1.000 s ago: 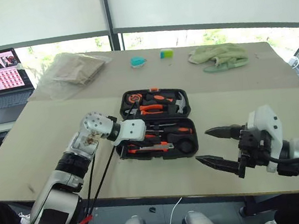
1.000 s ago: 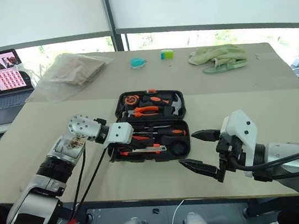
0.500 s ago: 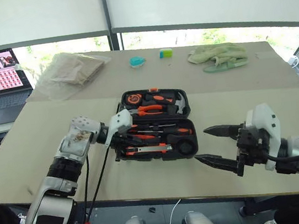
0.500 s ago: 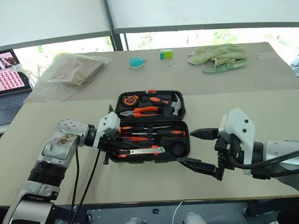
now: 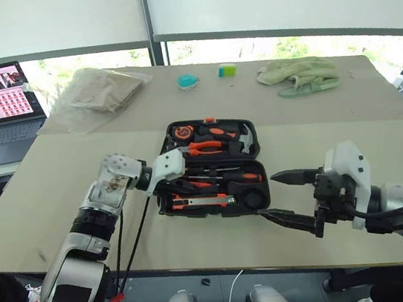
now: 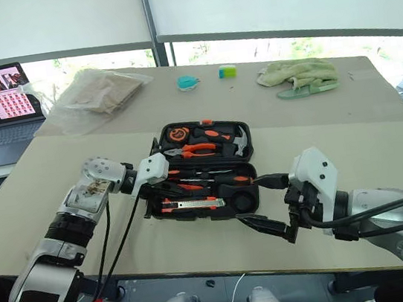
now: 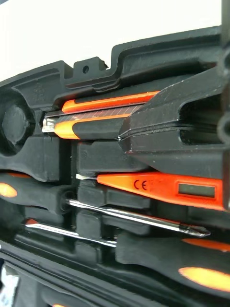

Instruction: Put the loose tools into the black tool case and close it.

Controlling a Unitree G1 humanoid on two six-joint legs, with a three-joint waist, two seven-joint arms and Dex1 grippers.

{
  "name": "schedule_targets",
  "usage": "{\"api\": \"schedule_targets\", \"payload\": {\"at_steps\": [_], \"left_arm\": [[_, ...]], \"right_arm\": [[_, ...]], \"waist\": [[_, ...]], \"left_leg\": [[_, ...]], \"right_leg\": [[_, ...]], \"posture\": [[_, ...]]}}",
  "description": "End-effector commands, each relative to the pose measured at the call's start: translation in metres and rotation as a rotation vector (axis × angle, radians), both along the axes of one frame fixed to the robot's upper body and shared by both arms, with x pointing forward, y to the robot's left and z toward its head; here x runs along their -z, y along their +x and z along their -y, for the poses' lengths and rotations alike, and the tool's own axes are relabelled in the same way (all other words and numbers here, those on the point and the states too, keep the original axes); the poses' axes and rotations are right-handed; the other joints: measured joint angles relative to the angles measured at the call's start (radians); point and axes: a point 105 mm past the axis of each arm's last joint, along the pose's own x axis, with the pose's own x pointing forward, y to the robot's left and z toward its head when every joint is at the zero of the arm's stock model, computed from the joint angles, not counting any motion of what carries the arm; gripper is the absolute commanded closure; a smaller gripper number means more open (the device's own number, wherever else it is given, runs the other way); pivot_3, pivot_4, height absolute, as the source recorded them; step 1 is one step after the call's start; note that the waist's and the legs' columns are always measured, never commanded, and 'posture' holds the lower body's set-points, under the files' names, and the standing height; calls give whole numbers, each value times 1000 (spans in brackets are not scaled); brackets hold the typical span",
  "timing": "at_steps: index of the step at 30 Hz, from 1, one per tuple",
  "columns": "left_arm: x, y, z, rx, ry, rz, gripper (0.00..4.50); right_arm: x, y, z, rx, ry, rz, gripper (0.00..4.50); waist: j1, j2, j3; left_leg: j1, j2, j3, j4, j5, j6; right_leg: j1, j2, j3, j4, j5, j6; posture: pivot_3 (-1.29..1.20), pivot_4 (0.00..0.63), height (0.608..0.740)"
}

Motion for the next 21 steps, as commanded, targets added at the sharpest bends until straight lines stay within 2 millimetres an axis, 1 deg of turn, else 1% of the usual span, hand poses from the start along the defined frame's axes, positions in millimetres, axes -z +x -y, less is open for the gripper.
{"api": "schedule_targets", "payload": {"at_steps": [1, 4, 6, 8, 10, 15, 18, 19, 21], "left_arm": [[28, -15, -5, 84, 102, 17, 4472], [40, -15, -13, 110, 170, 96, 4472], [43, -9, -13, 87, 180, 142, 4472], [42, -2, -8, 56, 157, 178, 4472], [41, 0, -5, 49, 142, 196, 4472], [35, 4, -7, 32, 125, 215, 4472], [17, 11, -4, -35, 23, 158, 4472], [6, 14, -2, -66, -36, 121, 4472], [-19, 14, 0, -87, -145, 30, 4472]], "right_arm": [[-3, 0, 3, 4, 2, 22, 0], [-1, -1, 6, 2, -1, 15, 0], [-1, -2, 6, 0, -2, 14, 0], [-1, -1, 6, -1, -2, 14, 0], [0, 0, 6, -1, -3, 15, 0], [0, 1, 6, 2, -7, 15, 0], [0, 2, 6, 2, -8, 12, 0], [0, 2, 6, 2, -8, 10, 0], [0, 2, 6, -1, -9, 7, 0]], "waist": [[0, 0, 0], [-2, 0, 0], [-2, 0, 0], [-3, 0, 0], [-2, 0, 0], [2, 0, 0], [3, 0, 0], [2, 0, 0], [0, 0, 0]], "left_leg": [[0, 0, 0, 0, 0, 0], [1, 0, 0, 0, 0, 0], [4, 0, 0, -2, 0, 0], [8, 0, 1, -3, 0, 0], [9, 0, 1, -3, 0, 0], [9, 0, 1, -3, 0, 0], [9, 0, 1, -3, 0, 0], [9, 1, 1, -3, 0, 0], [8, 1, 1, -3, 0, 0]], "right_leg": [[0, 0, 0, 0, 0, 0], [1, 0, 0, -1, 0, 0], [4, 0, 0, -2, 0, 0], [7, 0, 0, -2, 0, 0], [7, 0, 1, -2, 0, -1], [8, -1, 1, -2, 0, 0], [7, -1, 1, -2, 0, 0], [7, -1, 1, -2, 0, -1], [6, -1, 1, -2, 0, 0]], "posture": [[0, 150, 740], [0, 150, 740], [0, 150, 740], [0, 150, 740], [0, 150, 740], [0, 150, 740], [0, 150, 740], [0, 150, 740], [0, 150, 740]]}}
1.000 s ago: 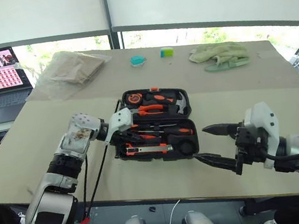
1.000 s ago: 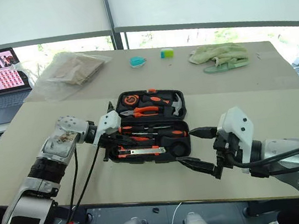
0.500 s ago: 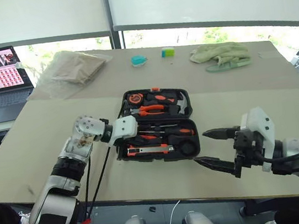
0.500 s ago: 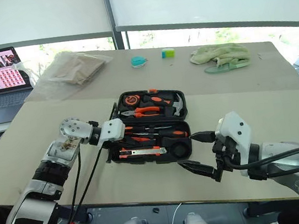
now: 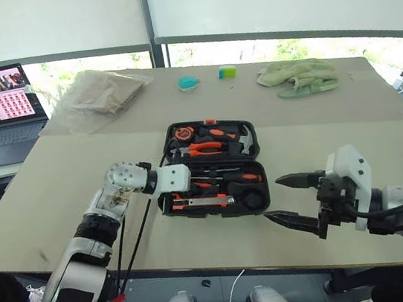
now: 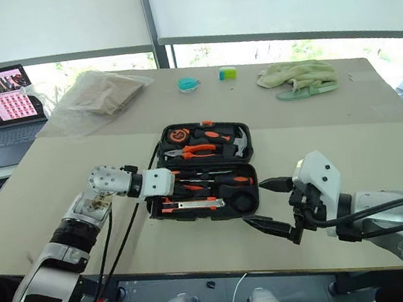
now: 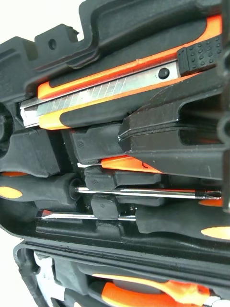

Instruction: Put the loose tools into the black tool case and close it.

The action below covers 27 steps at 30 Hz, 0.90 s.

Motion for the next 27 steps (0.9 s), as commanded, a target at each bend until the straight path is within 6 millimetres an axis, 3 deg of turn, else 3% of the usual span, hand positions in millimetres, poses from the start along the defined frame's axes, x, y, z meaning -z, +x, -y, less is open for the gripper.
{"api": "schedule_targets", "payload": {"at_steps": [1, 5, 12, 27], "left_arm": [[-34, 2, -1, -46, -150, -155, 4472], [-33, -9, 1, -4, -117, -191, 4472], [6, -21, -8, 43, 59, -157, 4472], [34, -15, -18, 87, 205, -5, 4472]], "right_arm": [[-7, 0, -2, -12, 3, 32, 0], [-8, 2, -3, -10, 9, 32, 0], [-10, 1, -3, -3, 16, 34, 0], [-13, 2, -1, 22, 34, 29, 0]], "waist": [[-3, -1, 1], [-7, -1, 1], [-6, -1, 2], [-6, -1, 1]], "left_leg": [[0, 0, 0, 0, 0, 0], [-6, 0, -1, 0, 0, 0], [-7, 0, -1, 0, 0, 0], [-2, 0, -1, -1, 0, 0]], "right_leg": [[0, 0, 0, 0, 0, 0], [-6, 1, 0, 0, 0, 0], [-6, 1, 0, 0, 0, 0], [-2, 1, -1, -1, 0, 0]], "posture": [[0, 150, 740], [0, 150, 740], [0, 150, 740], [0, 150, 740]]}}
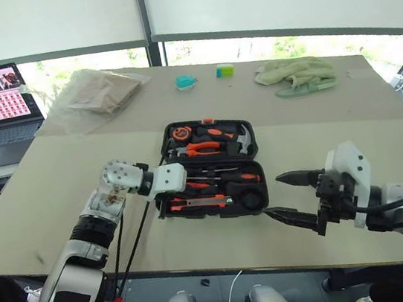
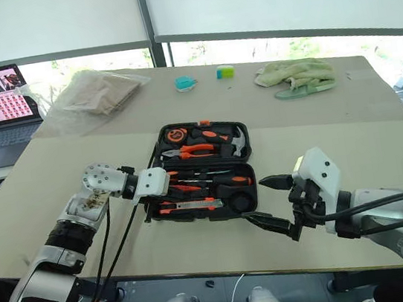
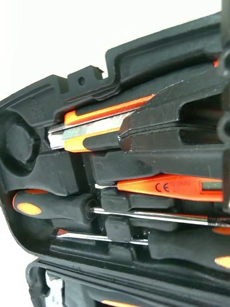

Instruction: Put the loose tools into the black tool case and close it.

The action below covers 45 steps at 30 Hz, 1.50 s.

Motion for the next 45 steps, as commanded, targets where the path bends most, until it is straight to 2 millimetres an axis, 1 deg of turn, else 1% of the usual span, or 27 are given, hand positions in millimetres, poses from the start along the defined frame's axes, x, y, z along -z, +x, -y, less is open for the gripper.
{"api": "schedule_targets", "payload": {"at_steps": [1, 3, 5, 8, 9, 10, 11, 13, 14, 15, 16, 17, 18, 20, 22, 24, 26, 28, 30, 33, 35, 39, 41, 43, 45], "left_arm": [[33, -4, -15, -1, 157, -10, 4472], [37, -6, -15, 14, 163, -4, 4472], [29, -5, -9, -15, 92, -35, 4472], [-4, -2, -6, -71, -57, -96, 4472], [-25, -1, -10, -104, -124, -151, 4231], [-38, -3, -13, -119, -166, -193, 3950], [-52, -5, -16, -129, -202, -231, 3780], [-66, -10, -18, -141, -233, -271, 2900], [-85, -16, -26, -144, -260, -310, 2607], [-100, -23, -32, -141, -278, -338, 2251], [-113, -29, -36, -140, -292, -359, 1946], [-123, -35, -39, -140, -306, -375, 1502], [-132, -38, -41, -140, -320, -376, 1330], [-146, -41, -43, -146, -344, -363, 512], [-152, -43, -44, -147, -353, -340, 39], [-153, -45, -45, -137, -344, -314, 39], [-151, -47, -43, -128, -339, -297, 39], [-151, -48, -39, -125, -349, -277, 39], [-147, -51, -36, -105, -335, -264, 39], [-142, -53, -33, -84, -308, -227, 39], [-139, -56, -32, -61, -293, -237, 39], [-140, -58, -26, -41, -297, -241, 39], [-139, -57, -24, -38, -290, -223, 39], [-139, -52, -21, -55, -296, -177, 39], [-140, -49, -20, -65, -301, -161, 39]], "right_arm": [[-10, -1, 0, 0, 8, 38, 0], [-9, -1, 1, 4, 2, 34, 0], [-7, -1, 2, 8, -5, 31, 0], [-7, -2, 6, 19, -22, 37, 0], [-7, -1, 12, 43, -38, 42, 0], [-7, -1, 16, 59, -48, 45, 0], [-8, 0, 21, 78, -58, 48, 0], [-8, -2, 29, 103, -67, 49, 0], [-8, -5, 46, 158, -79, 37, 0], [-9, -11, 62, 209, -86, 21, 0], [-10, -17, 76, 256, -97, 9, 0], [-11, -24, 89, 297, -107, -3, 0], [-11, -33, 101, 332, -119, -18, 0], [-11, -47, 120, 392, -144, -43, 0], [-11, -58, 133, 433, -162, -65, 0], [-11, -65, 141, 454, -172, -84, 0], [-11, -66, 144, 453, -178, -94, 0], [-8, -58, 146, 432, -193, -102, 0], [-5, -45, 145, 397, -218, -103, 0], [1, -13, 138, 334, -252, -98, 0], [9, 10, 134, 300, -293, -105, 0], [27, 41, 129, 264, -339, -137, 0], [34, 52, 129, 260, -357, -147, 0], [45, 63, 127, 261, -388, -168, 0], [52, 70, 126, 260, -406, -191, 0]], "waist": [[0, 0, 0], [1, 0, 0], [1, 1, 0], [0, 1, 0], [-1, 0, 0], [-3, 1, 1], [-6, 0, 2], [-11, 0, 3], [-10, 0, 3], [-9, 0, 3], [-5, 0, 4], [-3, 0, 4], [-1, 1, 4], [7, 2, 5], [11, 2, 5], [10, 3, 6], [7, 3, 6], [0, 3, 6], [-6, 3, 6], [-14, 3, 8], [-20, 3, 11], [-8, 4, 14], [-1, 4, 15], [2, 4, 15], [3, 4, 15]], "left_leg": [[1, 0, 0, 0, 0, 0], [3, 0, 0, 0, 0, 0], [4, 1, 0, 0, 0, 0], [4, 1, 0, 0, 0, 0], [3, 1, 0, 0, 0, 0], [2, 1, 0, 0, 0, 0], [0, 1, 0, 0, 0, 0], [-7, 1, 0, 0, 0, 0], [-9, 0, -1, 0, 0, 0], [-10, 0, -1, 0, 0, 0], [-12, -1, -1, 0, 0, 0], [-13, -1, -3, 0, 0, 0], [-13, -1, -3, 0, 0, 0], [-13, -2, -3, 0, -1, 0], [-12, -2, -3, 0, -1, 0], [-9, -2, -2, 0, -1, 0], [-9, -1, -2, 0, 0, 0], [-7, -1, -2, 0, 0, -1], [-7, -1, -1, 0, 0, -1], [-5, -1, -1, 0, 0, 0], [-3, -1, 0, 0, 0, 0], [-3, -2, 1, -2, 0, 0], [-6, -2, 2, -2, 0, 0], [-10, -3, 2, -2, 0, 0], [-11, -3, 4, -1, 0, 0]], "right_leg": [[1, 0, 0, 0, 0, 0], [3, -1, 0, 0, 0, 0], [3, -1, 0, 0, 0, 0], [3, -1, 0, 0, 0, -1], [2, -1, 0, 0, 0, 0], [1, -1, 0, 0, 0, 0], [-1, -1, 0, 1, 0, 0], [-8, 0, 0, 3, 0, 0], [-10, 0, 0, 3, 0, 0], [-11, 0, 0, 4, 0, 0], [-13, 0, 0, 4, 0, 1], [-13, 0, -2, 4, -1, 1], [-13, 0, -2, 4, -1, 2], [-13, 0, -2, 3, -2, 2], [-11, 0, -2, 3, -3, 4], [-8, 0, -1, 2, -5, 7], [-9, 0, -1, 2, -6, 7], [-8, 1, 0, 2, -6, 7], [-8, 0, 1, 2, -5, 5], [-6, 0, 2, 1, -3, 3], [-5, 1, 3, 1, -3, 1], [-5, 1, 2, 2, -3, 0], [-9, 1, 2, 2, -3, 0], [-13, 0, 2, 3, -3, 1], [-14, 0, 2, 3, -3, 1]], "posture": [[0, 150, 740], [0, 150, 740], [0, 150, 740], [0, 150, 740], [0, 150, 740], [0, 150, 740], [0, 150, 740], [0, 150, 740], [0, 150, 740], [0, 150, 740], [0, 150, 740], [0, 150, 740], [0, 150, 740], [0, 150, 740], [0, 150, 740], [0, 150, 740], [0, 150, 740], [0, 150, 740], [0, 150, 740], [0, 150, 740], [0, 150, 740], [0, 150, 740], [0, 150, 740], [0, 150, 740], [0, 150, 740]]}}
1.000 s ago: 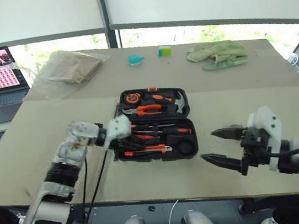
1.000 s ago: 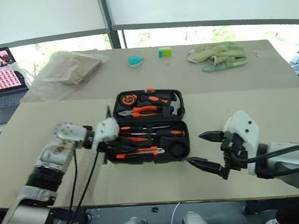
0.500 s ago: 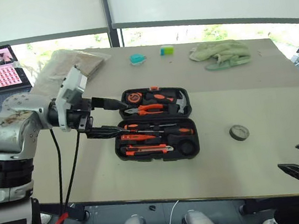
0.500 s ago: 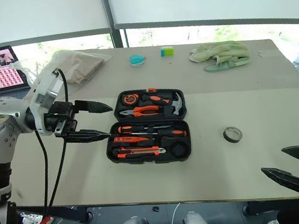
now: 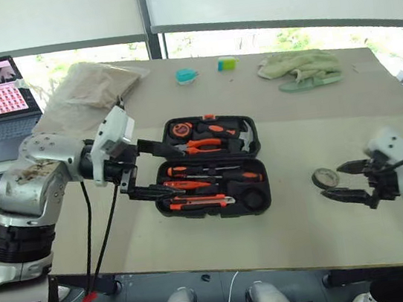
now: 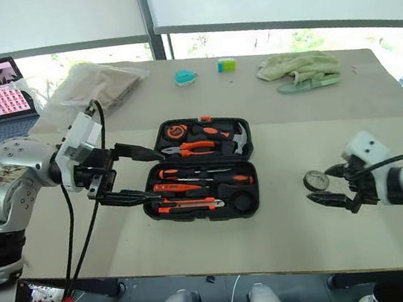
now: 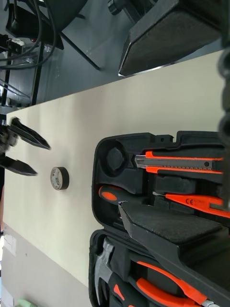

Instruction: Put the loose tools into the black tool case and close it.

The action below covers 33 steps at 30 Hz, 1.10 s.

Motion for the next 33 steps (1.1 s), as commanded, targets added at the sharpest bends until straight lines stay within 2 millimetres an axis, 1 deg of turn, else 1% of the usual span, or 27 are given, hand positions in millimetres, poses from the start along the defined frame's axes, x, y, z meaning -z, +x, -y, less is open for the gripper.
{"api": "schedule_targets", "payload": {"at_steps": [1, 2, 3, 6, 9, 11, 12, 13, 14, 16, 17, 18, 19, 20, 21, 22, 25, 27, 29, 31, 33], "left_arm": [[-10, 2, 6, -3, 0, 90, 39], [-10, 2, 6, -4, 0, 95, 0], [-10, 2, 6, -4, 0, 97, 0], [-10, 4, 7, -10, -4, 102, 0], [-9, 6, 8, -13, -5, 105, 0], [-8, 7, 8, -13, -5, 106, 0], [-7, 7, 8, -12, -5, 105, 0], [-7, 7, 8, -12, -6, 104, 0], [-6, 7, 8, -11, -7, 102, 0], [-6, 7, 8, -10, -7, 102, 0], [-4, 6, 8, -6, -1, 103, 0], [-1, 5, 7, -2, 9, 99, 0], [3, 3, 6, 5, 26, 90, 0], [6, 1, 4, 11, 40, 84, 0], [9, 1, 3, 12, 53, 84, 0], [12, 0, 2, 15, 63, 87, 0], [16, -1, 1, 17, 75, 93, 0], [17, -2, 1, 17, 78, 95, 0], [18, -2, 1, 17, 81, 97, 0], [18, -2, 1, 16, 83, 98, 0], [18, -1, 0, 11, 84, 98, 0]], "right_arm": [[12, 11, 3, 14, -51, -27, 0], [15, 15, 4, 24, -53, -32, 409], [18, 18, 5, 35, -50, -33, 629], [25, 28, 4, 49, -38, -33, 1657], [30, 31, 3, 40, -29, -26, 2679], [30, 32, 4, 40, -25, -14, 3400], [29, 31, 5, 39, -26, -7, 3545], [28, 31, 5, 37, -24, 3, 4045], [26, 31, 5, 35, -19, 12, 4333], [22, 31, 3, 23, -2, 22, 4421], [14, 31, -6, -2, 25, 46, 4421], [2, 31, -21, -54, 70, 78, 4421], [-14, 27, -48, -154, 139, 112, 4421], [-26, 21, -70, -237, 183, 127, 4421], [-32, 15, -88, -311, 184, 143, 4421], [-34, 10, -101, -365, 171, 145, 4421], [-29, 3, -128, -451, 109, 147, 4421], [-21, 0, -142, -506, 50, 137, 4421], [-11, -3, -148, -547, -10, 121, 4421], [-3, -6, -148, -572, -50, 102, 4421], [1, -7, -148, -583, -58, 92, 4421]], "waist": [[2, 0, 0], [2, 0, 0], [1, 0, 0], [1, 0, 0], [-1, 0, 0], [-2, 0, 0], [-2, 0, 0], [-2, 0, 0], [-3, 0, 0], [-3, 0, 0], [-3, 0, 0], [-3, 0, 0], [-4, 0, 0], [-11, 1, 0], [-17, 1, 1], [-19, 2, 1], [-15, 2, 1], [-9, 0, 2], [1, 0, 2], [8, 0, 2], [10, 0, 2]], "left_leg": [[0, 0, 1, 0, 0, 0], [0, 0, 1, 0, 0, 0], [0, 0, 1, 0, 0, 0], [0, 0, 2, 0, 0, 0], [0, 0, 2, 0, 0, 0], [0, 0, 2, 0, 0, 0], [0, 0, 2, 0, 0, 0], [0, 0, 2, 0, 0, 0], [0, 0, 2, 0, 0, 0], [0, 0, 2, 0, 0, 0], [0, 0, 2, 0, 0, 0], [0, 0, 2, 0, 0, 0], [0, 0, 2, 0, 0, 0], [0, 1, 2, 0, 0, 0], [0, 1, 1, 0, 0, 0], [0, 2, 0, 0, 0, 0], [0, 2, -4, 0, 0, 0], [0, 2, -3, 1, 0, 0], [0, 1, -1, 2, 0, 0], [0, 1, 1, 2, 0, 0], [-1, 1, 2, 3, 0, 0]], "right_leg": [[0, 0, 0, 0, 0, 0], [-1, 0, 0, 0, 0, 0], [0, 0, 0, 1, 0, 0], [0, 0, 0, 1, 0, 0], [0, 0, 0, 1, 0, 0], [0, 0, 0, 1, 0, 0], [0, 0, 0, 2, 0, 0], [0, 0, 0, 2, 0, 0], [0, 0, 0, 2, 0, 0], [0, 1, 0, 2, 0, 0], [0, 1, 0, 2, 0, 0], [0, 0, 0, 2, 0, 0], [0, 0, 0, 2, 0, 0], [0, 1, 0, 2, 0, 0], [-1, 1, 0, 3, 0, 0], [-1, 2, 0, 3, 0, 0], [-1, 2, -1, 4, 0, 0], [0, 2, -1, 3, 0, 0], [0, 1, -2, 3, 0, 0], [-1, 0, -2, 3, 0, 0], [-1, 0, -2, 3, 0, 0]], "posture": [[0, 150, 740], [0, 150, 740], [0, 150, 740], [0, 150, 740], [0, 150, 740], [0, 150, 740], [0, 150, 740], [0, 150, 740], [0, 150, 740], [0, 150, 740], [0, 150, 740], [0, 150, 740], [0, 150, 740], [0, 150, 740], [0, 150, 740], [0, 150, 740], [0, 150, 740], [0, 150, 740], [0, 150, 740], [0, 150, 740], [0, 150, 740]]}}
